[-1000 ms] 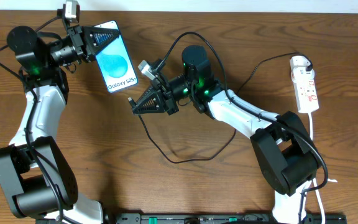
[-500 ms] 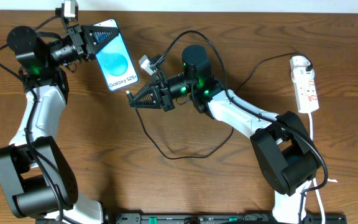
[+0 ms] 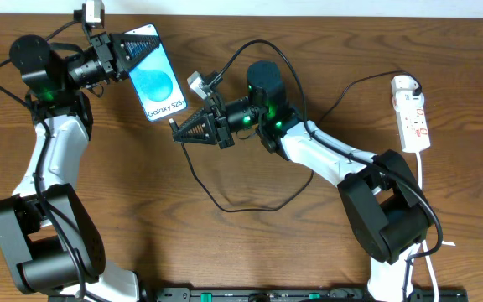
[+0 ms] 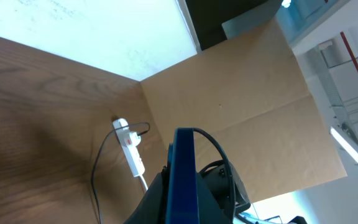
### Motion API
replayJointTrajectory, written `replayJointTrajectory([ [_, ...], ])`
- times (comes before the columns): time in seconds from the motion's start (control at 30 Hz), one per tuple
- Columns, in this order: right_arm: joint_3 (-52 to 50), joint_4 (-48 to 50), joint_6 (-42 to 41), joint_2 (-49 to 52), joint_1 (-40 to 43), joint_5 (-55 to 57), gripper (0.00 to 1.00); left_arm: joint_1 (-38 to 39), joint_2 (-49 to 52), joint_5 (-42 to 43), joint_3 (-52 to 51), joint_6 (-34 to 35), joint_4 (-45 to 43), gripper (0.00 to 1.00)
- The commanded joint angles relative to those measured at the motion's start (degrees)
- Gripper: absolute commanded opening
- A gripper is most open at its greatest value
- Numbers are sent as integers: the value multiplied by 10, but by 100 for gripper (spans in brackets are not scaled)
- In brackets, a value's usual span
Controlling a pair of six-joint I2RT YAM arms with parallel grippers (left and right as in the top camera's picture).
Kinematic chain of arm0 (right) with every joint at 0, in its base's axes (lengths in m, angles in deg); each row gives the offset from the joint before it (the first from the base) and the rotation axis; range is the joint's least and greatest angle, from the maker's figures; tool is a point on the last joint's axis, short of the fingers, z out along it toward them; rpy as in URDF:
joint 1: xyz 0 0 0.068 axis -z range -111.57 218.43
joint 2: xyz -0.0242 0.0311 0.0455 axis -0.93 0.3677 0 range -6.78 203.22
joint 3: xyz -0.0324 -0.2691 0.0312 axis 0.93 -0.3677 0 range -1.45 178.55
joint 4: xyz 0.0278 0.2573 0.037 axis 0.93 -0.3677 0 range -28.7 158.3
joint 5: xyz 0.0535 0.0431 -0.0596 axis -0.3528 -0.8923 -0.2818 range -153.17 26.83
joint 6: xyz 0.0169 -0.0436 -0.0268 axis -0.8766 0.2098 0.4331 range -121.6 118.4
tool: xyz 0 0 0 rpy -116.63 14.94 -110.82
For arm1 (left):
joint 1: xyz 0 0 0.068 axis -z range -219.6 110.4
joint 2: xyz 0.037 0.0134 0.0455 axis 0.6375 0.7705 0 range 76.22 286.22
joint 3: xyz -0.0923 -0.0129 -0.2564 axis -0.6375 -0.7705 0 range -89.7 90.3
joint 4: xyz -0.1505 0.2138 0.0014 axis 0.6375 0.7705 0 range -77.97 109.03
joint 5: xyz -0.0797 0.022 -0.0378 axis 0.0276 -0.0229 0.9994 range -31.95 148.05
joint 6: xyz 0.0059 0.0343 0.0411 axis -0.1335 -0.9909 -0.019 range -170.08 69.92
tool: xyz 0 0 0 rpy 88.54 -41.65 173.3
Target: Plug charger to phone and switch on socket
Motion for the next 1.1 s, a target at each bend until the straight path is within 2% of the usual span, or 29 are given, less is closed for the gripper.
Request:
replayJointTrajectory([
  [0.0, 1, 6, -10, 7, 0, 3, 1, 0, -13, 7, 7, -12, -5, 8],
  [0.47, 1, 10, -20, 7, 0, 17, 1, 16, -13, 8, 7, -12, -5, 7],
  [1.07, 1, 10, -20, 7, 1, 9, 1, -1, -13, 3, 7, -22, -5, 7],
])
